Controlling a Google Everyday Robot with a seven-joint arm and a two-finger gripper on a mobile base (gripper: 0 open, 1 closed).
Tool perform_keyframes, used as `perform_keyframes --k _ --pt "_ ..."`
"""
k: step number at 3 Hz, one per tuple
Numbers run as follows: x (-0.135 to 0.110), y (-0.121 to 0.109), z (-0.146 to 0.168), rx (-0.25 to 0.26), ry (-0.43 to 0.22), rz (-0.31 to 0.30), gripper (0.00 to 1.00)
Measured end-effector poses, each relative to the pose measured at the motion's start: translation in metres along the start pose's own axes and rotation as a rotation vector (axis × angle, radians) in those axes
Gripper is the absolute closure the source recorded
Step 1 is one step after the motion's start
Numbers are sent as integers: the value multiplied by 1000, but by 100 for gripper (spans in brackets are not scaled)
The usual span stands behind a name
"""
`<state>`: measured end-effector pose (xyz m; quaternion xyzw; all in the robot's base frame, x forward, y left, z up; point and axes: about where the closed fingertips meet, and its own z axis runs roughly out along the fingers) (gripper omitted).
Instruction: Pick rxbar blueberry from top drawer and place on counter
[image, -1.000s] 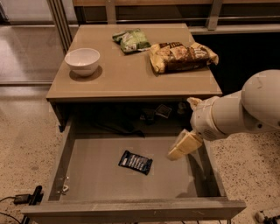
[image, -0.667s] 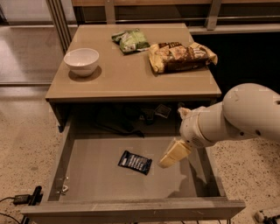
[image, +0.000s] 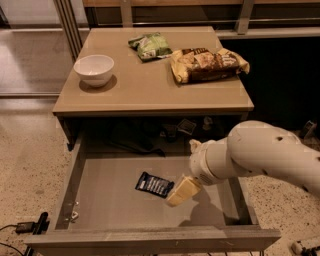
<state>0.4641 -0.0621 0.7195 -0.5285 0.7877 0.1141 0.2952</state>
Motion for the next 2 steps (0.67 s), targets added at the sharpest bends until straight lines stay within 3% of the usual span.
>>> perform_keyframes --k 1,2 --pt "-12 26 35 -25 -27 13 0" --pt "-12 26 35 -25 -27 13 0"
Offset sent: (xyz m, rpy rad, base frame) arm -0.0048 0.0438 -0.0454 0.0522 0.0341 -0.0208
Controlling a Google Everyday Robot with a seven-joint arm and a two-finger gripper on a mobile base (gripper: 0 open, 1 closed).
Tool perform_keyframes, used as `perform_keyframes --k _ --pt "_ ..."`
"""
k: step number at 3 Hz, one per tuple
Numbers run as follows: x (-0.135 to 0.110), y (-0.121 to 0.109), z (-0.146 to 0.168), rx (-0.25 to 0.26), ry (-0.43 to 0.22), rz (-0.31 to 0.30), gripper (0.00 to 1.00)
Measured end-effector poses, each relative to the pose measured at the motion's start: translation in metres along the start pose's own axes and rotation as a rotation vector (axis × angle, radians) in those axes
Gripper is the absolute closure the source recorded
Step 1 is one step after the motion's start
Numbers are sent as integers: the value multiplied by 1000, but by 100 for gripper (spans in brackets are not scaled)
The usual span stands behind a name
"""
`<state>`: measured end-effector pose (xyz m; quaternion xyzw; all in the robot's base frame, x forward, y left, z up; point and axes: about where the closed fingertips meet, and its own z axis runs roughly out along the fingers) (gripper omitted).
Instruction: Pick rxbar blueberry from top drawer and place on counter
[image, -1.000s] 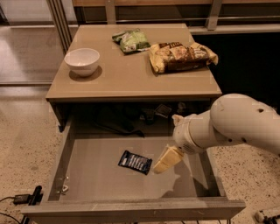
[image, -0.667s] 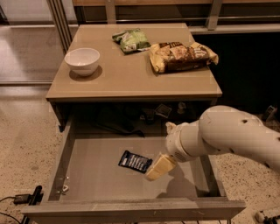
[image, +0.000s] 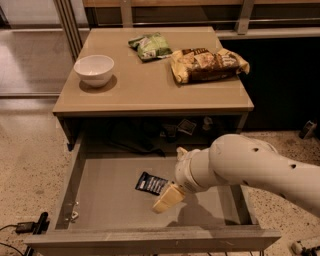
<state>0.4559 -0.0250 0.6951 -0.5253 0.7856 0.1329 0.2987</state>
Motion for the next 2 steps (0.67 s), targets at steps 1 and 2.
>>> perform_keyframes --k 1,2 --pt "-2 4 7 11 7 15 0" --pt "0 11 21 40 13 41 0"
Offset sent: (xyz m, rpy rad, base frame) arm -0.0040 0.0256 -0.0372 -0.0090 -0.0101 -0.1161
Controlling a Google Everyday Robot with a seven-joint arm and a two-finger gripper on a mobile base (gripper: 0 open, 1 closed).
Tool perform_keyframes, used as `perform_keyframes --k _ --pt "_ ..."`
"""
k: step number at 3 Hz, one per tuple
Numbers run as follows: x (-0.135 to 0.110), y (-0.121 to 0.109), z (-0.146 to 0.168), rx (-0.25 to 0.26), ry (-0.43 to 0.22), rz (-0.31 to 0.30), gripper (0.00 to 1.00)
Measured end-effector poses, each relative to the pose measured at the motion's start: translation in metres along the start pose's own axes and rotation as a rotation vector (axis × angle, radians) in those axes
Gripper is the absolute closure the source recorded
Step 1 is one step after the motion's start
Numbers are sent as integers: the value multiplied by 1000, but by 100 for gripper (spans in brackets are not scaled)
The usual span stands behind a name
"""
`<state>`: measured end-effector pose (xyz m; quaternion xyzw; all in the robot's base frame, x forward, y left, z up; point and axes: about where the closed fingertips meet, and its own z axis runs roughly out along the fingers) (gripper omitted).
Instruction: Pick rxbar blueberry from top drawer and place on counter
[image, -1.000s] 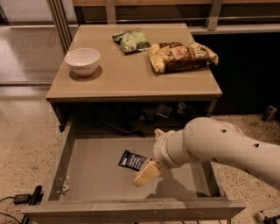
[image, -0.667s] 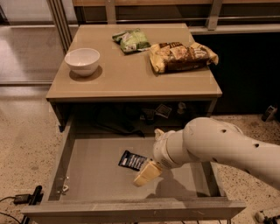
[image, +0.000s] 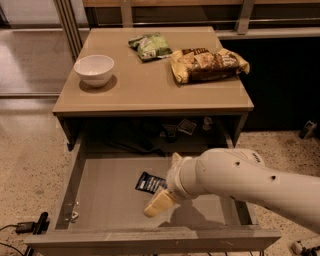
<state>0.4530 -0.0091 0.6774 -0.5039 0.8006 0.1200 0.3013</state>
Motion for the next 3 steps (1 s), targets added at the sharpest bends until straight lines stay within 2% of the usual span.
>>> perform_keyframes --k 1,2,3 --pt "4 0 18 28 0 17 0" --pt "8 -8 35 57 -3 3 0" --pt "9 -16 52 63 -15 -21 0"
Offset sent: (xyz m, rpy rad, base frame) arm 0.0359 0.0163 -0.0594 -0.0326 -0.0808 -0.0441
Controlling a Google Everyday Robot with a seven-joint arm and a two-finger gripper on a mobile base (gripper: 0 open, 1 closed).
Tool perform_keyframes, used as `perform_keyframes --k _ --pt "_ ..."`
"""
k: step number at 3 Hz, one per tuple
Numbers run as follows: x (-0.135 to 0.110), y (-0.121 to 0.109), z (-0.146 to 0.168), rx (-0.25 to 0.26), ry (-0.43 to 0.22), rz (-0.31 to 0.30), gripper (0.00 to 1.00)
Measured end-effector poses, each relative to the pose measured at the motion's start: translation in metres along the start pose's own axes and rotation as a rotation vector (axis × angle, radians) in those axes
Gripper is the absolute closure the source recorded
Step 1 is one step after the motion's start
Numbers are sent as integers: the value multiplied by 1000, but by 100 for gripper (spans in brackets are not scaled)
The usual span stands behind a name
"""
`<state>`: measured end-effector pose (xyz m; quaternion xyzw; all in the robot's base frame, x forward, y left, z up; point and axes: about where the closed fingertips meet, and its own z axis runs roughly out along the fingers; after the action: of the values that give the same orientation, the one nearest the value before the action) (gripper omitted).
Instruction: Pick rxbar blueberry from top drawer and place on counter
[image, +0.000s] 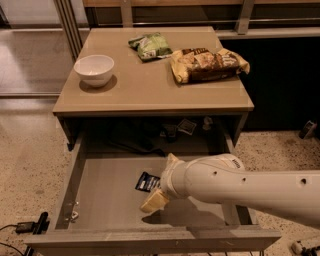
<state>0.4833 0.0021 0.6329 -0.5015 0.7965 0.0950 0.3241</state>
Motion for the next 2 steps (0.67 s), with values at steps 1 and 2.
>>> perform_keyframes --k 1,2 --pt "0 -3 19 -32 -23 3 0" --pt "8 -8 33 -100 -58 31 0"
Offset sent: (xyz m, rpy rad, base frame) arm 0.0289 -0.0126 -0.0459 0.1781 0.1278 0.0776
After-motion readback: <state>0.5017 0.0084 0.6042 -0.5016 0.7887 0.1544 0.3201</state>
